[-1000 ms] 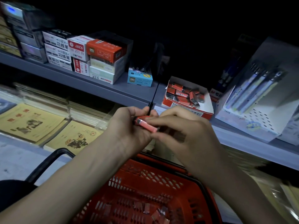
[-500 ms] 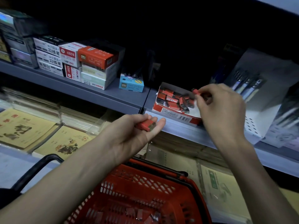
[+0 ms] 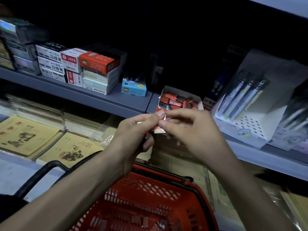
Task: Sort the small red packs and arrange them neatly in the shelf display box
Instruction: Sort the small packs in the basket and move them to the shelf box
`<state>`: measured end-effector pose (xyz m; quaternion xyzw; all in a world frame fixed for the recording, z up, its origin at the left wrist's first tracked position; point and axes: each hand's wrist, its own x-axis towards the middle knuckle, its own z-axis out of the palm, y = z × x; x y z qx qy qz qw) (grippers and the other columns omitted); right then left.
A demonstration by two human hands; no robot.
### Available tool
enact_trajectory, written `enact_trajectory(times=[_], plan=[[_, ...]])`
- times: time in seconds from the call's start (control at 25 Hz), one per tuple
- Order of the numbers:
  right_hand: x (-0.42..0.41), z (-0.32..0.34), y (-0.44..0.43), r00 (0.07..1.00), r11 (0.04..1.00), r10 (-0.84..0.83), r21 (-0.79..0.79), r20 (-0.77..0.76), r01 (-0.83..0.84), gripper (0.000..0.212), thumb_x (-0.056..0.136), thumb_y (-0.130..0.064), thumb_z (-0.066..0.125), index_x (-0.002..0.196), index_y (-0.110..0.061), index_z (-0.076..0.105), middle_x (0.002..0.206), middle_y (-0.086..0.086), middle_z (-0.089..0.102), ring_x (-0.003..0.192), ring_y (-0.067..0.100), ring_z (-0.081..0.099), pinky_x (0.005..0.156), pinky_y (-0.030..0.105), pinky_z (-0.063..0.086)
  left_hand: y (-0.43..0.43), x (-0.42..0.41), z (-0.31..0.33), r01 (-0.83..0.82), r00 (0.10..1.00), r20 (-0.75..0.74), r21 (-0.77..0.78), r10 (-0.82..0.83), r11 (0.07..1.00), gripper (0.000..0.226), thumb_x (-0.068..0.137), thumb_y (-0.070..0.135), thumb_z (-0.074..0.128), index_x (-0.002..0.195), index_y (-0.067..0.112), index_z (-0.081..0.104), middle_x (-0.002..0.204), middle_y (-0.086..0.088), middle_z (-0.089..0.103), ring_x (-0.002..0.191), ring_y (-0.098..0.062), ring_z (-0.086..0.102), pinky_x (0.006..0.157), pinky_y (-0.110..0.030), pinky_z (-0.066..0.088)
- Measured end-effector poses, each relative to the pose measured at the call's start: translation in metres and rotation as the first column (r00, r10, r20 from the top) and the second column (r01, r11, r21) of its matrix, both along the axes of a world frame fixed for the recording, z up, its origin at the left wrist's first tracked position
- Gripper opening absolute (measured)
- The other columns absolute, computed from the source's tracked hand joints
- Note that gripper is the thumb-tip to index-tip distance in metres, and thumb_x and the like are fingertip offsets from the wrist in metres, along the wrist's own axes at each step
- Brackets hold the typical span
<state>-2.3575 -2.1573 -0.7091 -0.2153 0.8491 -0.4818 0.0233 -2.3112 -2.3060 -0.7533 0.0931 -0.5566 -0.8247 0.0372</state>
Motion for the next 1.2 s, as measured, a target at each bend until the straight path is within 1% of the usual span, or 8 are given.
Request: enact_trajectory(times=[0.12, 0.24, 0.4, 0.52, 0.68, 0.84, 1.04, 1.2], plan=[[-0.002, 0.0, -0.004, 0.999, 0.992, -0.027, -0.119, 0.042, 0.032, 0.016, 0.086, -0.016, 0.081, 0.099, -0.023, 0.078, 0.081, 0.004, 0.077, 0.066, 0.018, 0.072, 0.055, 0.027, 0.055, 0.002, 0.0, 0.004, 0.045, 0.998, 0.033, 0.033, -0.046, 0.998, 0.034, 0.098, 0.04, 0.062, 0.072, 0.022, 0.073, 0.059, 0.004, 0.049, 0.042, -0.011, 0.033, 0.048, -0.025, 0.018], [-0.019, 0.005, -0.003, 0.979, 0.973, -0.182, -0.159, -0.087, 0.166, 0.014, 0.084, -0.016, 0.08, 0.094, -0.025, 0.077, 0.077, -0.002, 0.075, 0.069, 0.012, 0.071, 0.064, 0.027, 0.059, -0.006, -0.009, 0.005, -0.024, 0.993, 0.119, 0.271, -0.008, 0.962, 0.027, 0.101, 0.022, 0.041, 0.098, 0.004, 0.061, 0.074, -0.008, 0.048, 0.049, -0.017, 0.046, 0.045, -0.024, 0.021], [-0.07, 0.017, -0.006, 0.792, 0.923, -0.3, 0.049, -0.531, 0.383, 0.014, 0.088, -0.015, 0.072, 0.098, -0.022, 0.078, 0.085, -0.006, 0.076, 0.078, 0.009, 0.071, 0.074, 0.027, 0.058, -0.01, -0.015, 0.005, -0.112, 0.986, 0.152, 0.331, 0.064, 0.937, 0.019, 0.101, 0.0, 0.039, 0.101, -0.007, 0.056, 0.095, -0.019, 0.052, 0.058, -0.026, 0.072, 0.055, -0.03, 0.054], [-0.104, 0.012, -0.006, 0.754, 0.837, -0.16, 0.318, -0.637, 0.445, 0.019, 0.092, -0.011, 0.067, 0.105, -0.019, 0.078, 0.101, 0.007, 0.077, 0.097, 0.028, 0.071, 0.086, 0.038, 0.058, -0.015, -0.013, 0.001, -0.08, 0.993, 0.11, 0.314, 0.048, 0.946, 0.021, 0.105, -0.001, 0.048, 0.115, -0.011, 0.064, 0.113, -0.03, 0.065, 0.091, -0.035, 0.079, 0.08, -0.038, 0.065], [-0.11, 0.007, 0.003, 0.843, 0.807, -0.015, 0.492, -0.537, 0.328, 0.035, 0.094, -0.001, 0.057, 0.112, -0.022, 0.078, 0.112, 0.006, 0.076, 0.108, 0.028, 0.069, 0.095, 0.039, 0.056, -0.025, -0.009, -0.004, -0.054, 0.998, 0.027, 0.043, 0.053, 0.998, 0.025, 0.097, 0.013, 0.067, 0.117, 0.019, 0.078, 0.114, -0.01, 0.078, 0.11, -0.018, 0.074, 0.095, -0.033, 0.058], [-0.078, 0.028, -0.001, 0.885, 0.961, -0.126, 0.167, -0.449, 0.222, 0.02, 0.098, -0.017, 0.063, 0.103, -0.027, 0.079, 0.093, -0.011, 0.077, 0.088, 0.0, 0.07, 0.078, 0.011, 0.05, -0.029, -0.013, -0.004, -0.167, 0.984, -0.052, 0.067, 0.17, 0.984, 0.027, 0.086, 0.012, 0.076, 0.111, 0.019, 0.081, 0.105, -0.006, 0.081, 0.092, -0.013, 0.066, 0.078, -0.025, 0.046], [-0.016, 0.015, -0.008, 0.996, 0.982, 0.074, -0.176, 0.041, -0.066, 0.013, 0.085, -0.007, 0.078, 0.091, -0.019, 0.076, 0.078, 0.004, 0.076, 0.067, 0.01, 0.072, 0.063, 0.021, 0.059, -0.022, -0.009, -0.001, -0.11, 0.989, -0.092, 0.102, 0.12, 0.989, 0.032, 0.082, 0.009, 0.075, 0.114, 0.011, 0.077, 0.101, -0.011, 0.081, 0.09, -0.015, 0.076, 0.077, -0.019, 0.057], [-0.023, 0.013, 0.003, 0.997, 0.977, -0.06, -0.207, -0.05, 0.049, 0.021, 0.083, -0.005, 0.081, 0.09, -0.025, 0.075, 0.076, -0.003, 0.076, 0.067, 0.008, 0.073, 0.069, 0.02, 0.059, -0.016, -0.005, 0.0, -0.063, 0.992, -0.111, 0.047, 0.068, 0.997, 0.031, 0.088, 0.007, 0.073, 0.119, 0.011, 0.075, 0.107, -0.01, 0.081, 0.101, -0.021, 0.077, 0.081, -0.022, 0.06]])
